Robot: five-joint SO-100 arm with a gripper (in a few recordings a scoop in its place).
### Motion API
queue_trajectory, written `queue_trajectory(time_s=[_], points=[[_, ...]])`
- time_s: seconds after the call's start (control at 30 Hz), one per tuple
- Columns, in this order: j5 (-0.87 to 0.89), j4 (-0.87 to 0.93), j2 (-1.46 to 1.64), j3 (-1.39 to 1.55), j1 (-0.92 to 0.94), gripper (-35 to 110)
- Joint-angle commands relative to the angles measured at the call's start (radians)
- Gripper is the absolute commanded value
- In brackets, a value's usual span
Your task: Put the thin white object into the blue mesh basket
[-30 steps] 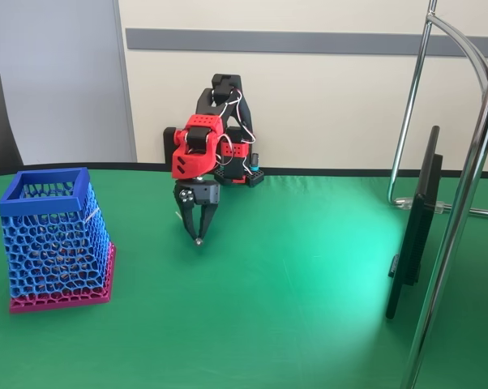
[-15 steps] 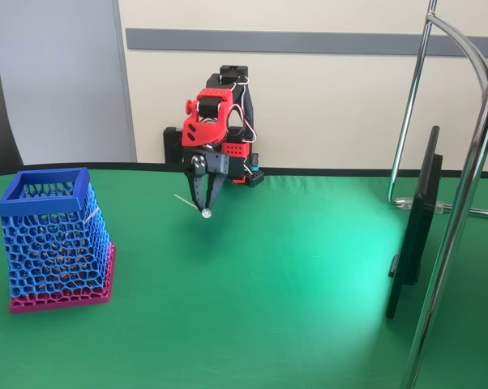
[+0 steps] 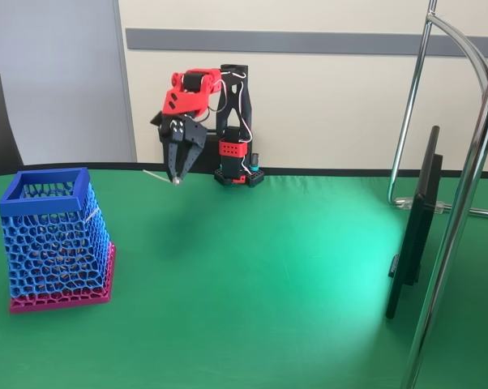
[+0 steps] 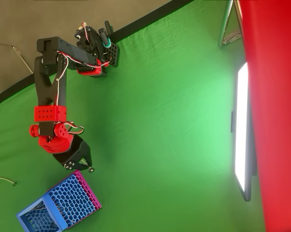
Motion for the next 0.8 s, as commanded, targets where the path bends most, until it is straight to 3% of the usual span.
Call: queue_trajectory(time_s=[0.0,0.3,0.77], points=[[-0.058,0.005,0.052,-0.091,0.026,6],[-0.195,0.018,0.002,-0.391,0.086,6],[-0.302,0.052,-0.321,-0.856,0.135,5]])
